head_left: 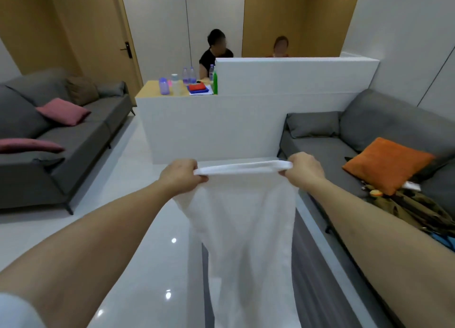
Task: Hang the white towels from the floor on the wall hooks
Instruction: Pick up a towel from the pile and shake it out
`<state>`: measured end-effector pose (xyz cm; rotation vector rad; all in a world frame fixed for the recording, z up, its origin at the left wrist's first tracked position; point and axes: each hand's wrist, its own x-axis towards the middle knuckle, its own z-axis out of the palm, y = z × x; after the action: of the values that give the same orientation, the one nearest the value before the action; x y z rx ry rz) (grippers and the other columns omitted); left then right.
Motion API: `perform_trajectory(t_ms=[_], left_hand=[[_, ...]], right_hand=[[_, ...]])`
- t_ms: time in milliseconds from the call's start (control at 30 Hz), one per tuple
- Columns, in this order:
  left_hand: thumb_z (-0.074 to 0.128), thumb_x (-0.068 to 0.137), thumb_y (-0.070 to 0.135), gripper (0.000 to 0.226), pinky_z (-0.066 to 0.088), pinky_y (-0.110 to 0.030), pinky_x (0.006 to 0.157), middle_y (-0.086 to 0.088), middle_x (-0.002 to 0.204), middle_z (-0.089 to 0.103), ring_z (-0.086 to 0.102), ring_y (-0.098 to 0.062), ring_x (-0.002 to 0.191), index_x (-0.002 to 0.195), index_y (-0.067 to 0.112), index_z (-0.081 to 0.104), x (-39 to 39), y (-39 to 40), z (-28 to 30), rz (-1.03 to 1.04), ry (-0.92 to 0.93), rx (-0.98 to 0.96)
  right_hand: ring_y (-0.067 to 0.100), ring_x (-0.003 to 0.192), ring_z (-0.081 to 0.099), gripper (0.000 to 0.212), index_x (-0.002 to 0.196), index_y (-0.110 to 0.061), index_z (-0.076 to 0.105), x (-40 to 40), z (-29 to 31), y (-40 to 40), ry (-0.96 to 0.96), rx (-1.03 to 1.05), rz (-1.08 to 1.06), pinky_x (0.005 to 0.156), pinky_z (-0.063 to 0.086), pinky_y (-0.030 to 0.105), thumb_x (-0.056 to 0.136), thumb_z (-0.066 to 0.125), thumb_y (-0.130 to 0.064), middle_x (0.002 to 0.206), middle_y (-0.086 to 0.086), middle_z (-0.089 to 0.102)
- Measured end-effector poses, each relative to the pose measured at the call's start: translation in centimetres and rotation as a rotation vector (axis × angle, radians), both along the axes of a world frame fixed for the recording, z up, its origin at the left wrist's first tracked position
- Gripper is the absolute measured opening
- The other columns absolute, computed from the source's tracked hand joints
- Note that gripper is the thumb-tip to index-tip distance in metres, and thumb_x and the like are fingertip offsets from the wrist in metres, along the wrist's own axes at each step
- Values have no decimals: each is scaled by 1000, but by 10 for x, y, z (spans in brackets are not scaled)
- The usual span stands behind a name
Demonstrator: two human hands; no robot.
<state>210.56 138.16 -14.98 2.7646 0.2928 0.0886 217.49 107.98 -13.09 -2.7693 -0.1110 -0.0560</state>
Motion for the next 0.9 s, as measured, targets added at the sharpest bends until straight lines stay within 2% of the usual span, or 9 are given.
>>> perform_trajectory(t_ms=[133,233,400,467,600,667,733,767,900], left_hand=[[66,85,43,23,38,-31,60,-2,87,58,54,-24,82,79,25,52,39,11,89,83,-259,-28],[64,89,38,16,40,-34,66,-6,91,59,54,-29,85,88,24,55,44,4,148,122,-459,3],[65,90,33,14,42,-36,66,-12,94,66,56,-33,86,92,20,60,10,-25,181,140,-573,48],[67,89,33,15,42,-36,66,-11,91,65,55,-31,84,88,20,58,-12,-43,169,176,-586,57],[68,89,29,17,42,-34,60,-2,82,61,54,-23,75,80,23,55,-55,-84,110,240,-515,12],[67,89,24,17,43,-33,60,-2,80,62,55,-24,74,77,23,55,-76,-102,68,285,-426,17],[65,88,16,17,38,-30,58,4,74,59,54,-22,72,76,24,56,-100,-121,22,308,-342,13],[64,88,14,17,37,-29,57,8,72,56,53,-20,71,76,25,57,-112,-130,0,307,-295,17],[62,88,16,18,35,-28,57,9,73,56,55,-19,74,75,27,57,-158,-162,-78,244,-119,33]], right_hand=[[33,79,64,13,78,-15,69,36,85,6,-256,186,-55,66,53,36,83,65,-26,79,11,68],[26,67,65,8,73,-17,67,43,140,1,-386,392,-52,62,60,40,79,67,-21,69,4,66],[19,71,64,10,72,-21,68,26,162,-30,-465,460,67,68,61,41,75,78,-22,72,-1,66],[19,73,64,11,70,-21,69,13,147,-48,-438,410,106,70,58,36,75,79,-22,72,-1,67],[21,75,61,2,74,-18,74,-17,87,-87,-323,314,168,63,38,25,76,75,-19,69,2,66],[22,72,58,12,67,-21,69,-34,51,-106,-241,247,198,61,35,24,77,72,-16,62,0,59],[24,70,56,23,59,-22,62,-53,12,-125,-149,182,230,59,35,26,79,66,-13,58,0,54],[25,70,57,21,60,-20,65,-63,-8,-134,-102,150,233,58,37,27,80,62,-12,59,2,56],[29,79,63,23,83,-16,79,-101,-84,-166,70,78,204,66,49,30,82,56,-10,78,10,71]])
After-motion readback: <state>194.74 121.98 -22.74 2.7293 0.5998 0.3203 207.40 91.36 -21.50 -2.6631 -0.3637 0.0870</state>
